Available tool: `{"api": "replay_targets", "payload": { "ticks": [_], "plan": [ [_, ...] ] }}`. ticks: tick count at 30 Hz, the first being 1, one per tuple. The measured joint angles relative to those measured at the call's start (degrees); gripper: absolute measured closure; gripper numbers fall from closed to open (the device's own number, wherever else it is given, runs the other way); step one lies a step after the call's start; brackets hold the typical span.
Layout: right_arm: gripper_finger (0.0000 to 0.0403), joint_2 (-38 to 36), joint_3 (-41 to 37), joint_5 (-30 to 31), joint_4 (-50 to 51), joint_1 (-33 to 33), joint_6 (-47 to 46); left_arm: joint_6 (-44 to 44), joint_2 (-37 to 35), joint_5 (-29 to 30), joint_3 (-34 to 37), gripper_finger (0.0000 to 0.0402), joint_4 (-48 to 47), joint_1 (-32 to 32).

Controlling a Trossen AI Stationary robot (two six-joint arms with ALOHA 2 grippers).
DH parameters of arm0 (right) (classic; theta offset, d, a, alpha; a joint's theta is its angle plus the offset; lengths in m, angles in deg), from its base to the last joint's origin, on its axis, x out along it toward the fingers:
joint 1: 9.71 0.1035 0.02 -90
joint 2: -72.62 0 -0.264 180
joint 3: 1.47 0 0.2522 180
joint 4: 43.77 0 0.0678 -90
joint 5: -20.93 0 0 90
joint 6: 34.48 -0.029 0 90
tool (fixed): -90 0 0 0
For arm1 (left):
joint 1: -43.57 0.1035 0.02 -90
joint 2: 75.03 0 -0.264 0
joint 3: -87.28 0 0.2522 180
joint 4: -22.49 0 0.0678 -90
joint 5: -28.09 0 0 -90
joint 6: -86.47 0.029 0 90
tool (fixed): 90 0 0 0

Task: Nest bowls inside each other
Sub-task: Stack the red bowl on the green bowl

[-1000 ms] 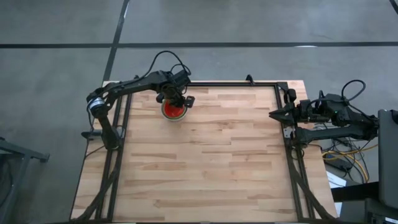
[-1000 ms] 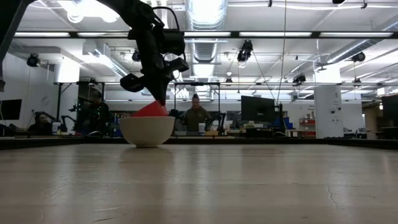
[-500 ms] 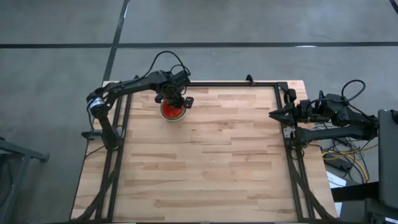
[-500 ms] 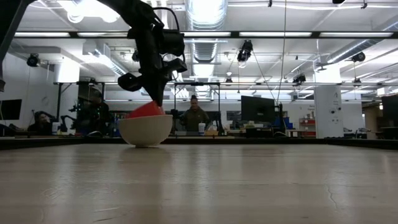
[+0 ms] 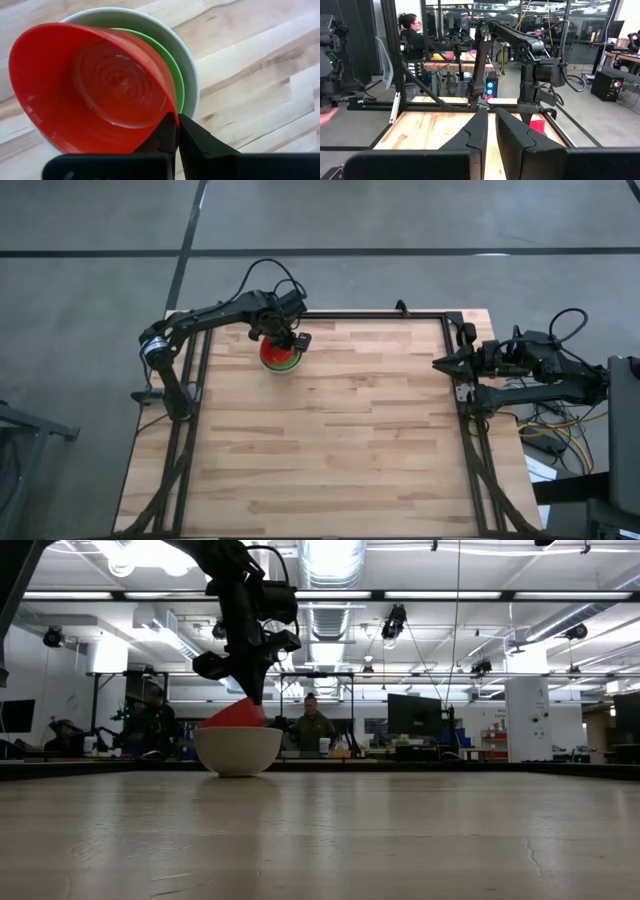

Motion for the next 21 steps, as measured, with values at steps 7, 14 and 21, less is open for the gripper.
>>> {"api": "replay_targets", "payload": {
  "ticks": [7,14,21],
  "plan": [
    [0.0369,0.0,0.0,0.0,0.0,0.0,0.0,-0.1,0.0,-0.1,1.4,0.039,0.7,0.0],
    [0.0369,0.0,0.0,0.0,0.0,0.0,0.0,-0.2,0.0,-1.2,2.2,0.039,2.3,0.0],
    [0.0369,0.0,0.0,0.0,0.0,0.0,0.0,-0.7,0.0,-1.4,2.2,0.0378,2.3,0.0]
  ]
}}
